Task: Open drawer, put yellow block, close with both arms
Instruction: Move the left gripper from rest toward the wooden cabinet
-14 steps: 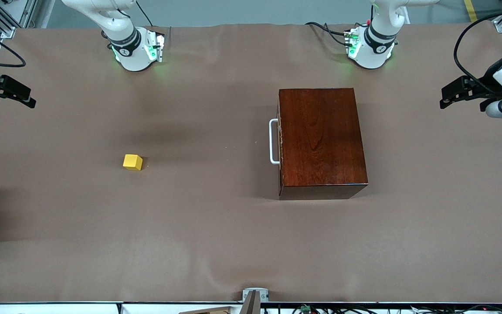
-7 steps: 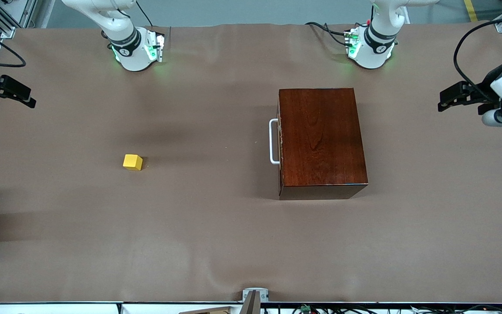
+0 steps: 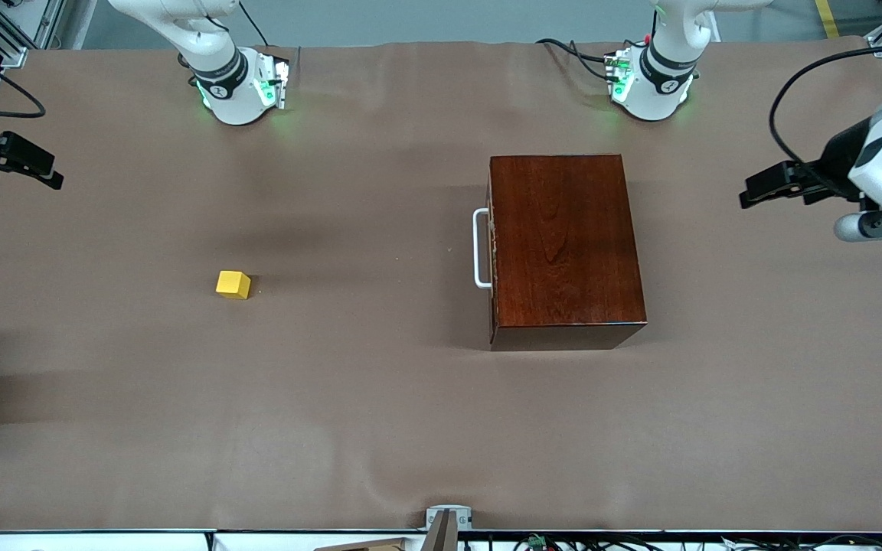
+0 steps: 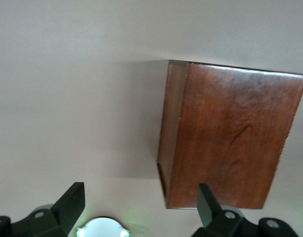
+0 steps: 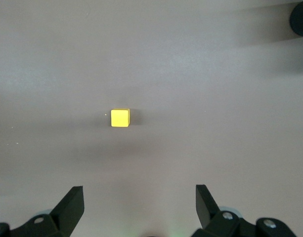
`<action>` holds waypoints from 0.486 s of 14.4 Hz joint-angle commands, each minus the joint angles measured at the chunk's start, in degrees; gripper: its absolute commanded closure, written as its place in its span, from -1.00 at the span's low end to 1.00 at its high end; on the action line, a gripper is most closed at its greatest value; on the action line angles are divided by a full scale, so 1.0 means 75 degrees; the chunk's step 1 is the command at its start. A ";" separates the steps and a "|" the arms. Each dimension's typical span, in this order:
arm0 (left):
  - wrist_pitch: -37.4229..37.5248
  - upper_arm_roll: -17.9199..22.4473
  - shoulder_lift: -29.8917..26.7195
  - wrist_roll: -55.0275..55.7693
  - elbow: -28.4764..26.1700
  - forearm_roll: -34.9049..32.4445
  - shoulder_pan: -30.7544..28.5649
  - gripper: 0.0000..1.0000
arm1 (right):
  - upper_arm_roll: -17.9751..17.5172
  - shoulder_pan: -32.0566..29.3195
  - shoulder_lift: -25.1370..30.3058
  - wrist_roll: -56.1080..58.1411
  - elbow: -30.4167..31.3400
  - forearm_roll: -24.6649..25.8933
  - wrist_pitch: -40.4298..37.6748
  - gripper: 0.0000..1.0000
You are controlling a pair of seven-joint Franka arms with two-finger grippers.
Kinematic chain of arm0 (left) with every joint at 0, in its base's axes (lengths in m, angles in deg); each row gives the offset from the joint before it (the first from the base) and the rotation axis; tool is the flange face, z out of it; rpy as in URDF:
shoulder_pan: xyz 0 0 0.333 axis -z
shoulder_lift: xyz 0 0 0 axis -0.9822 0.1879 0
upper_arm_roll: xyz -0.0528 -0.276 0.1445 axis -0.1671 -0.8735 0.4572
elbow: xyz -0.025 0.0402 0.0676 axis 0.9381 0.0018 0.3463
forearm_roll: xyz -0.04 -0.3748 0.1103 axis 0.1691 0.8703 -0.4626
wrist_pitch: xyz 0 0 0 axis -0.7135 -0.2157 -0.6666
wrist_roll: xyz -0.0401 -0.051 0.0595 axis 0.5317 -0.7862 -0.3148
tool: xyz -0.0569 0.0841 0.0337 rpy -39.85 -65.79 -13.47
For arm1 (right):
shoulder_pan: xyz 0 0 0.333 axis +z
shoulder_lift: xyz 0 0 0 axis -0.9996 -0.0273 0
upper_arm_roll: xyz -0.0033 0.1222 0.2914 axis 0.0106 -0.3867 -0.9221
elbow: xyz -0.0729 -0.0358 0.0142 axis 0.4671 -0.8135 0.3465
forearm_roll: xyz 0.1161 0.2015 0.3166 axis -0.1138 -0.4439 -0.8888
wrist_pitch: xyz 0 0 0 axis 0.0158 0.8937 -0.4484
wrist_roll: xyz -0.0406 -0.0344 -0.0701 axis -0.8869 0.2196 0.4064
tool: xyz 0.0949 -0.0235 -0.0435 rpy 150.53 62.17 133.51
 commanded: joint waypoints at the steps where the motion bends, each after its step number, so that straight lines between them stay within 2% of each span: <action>1: -0.0108 -0.0018 0.0307 0.0830 0.0322 0.0112 0.0524 -1.00 | 0.0011 -0.0011 0.0021 0.0076 -0.0039 0.0017 -0.0061 -1.00; 7: -0.1336 -0.0018 0.0858 0.2809 0.0368 0.0100 0.1638 -1.00 | 0.0011 -0.0034 0.0021 0.0076 -0.0039 0.0017 -0.0061 -1.00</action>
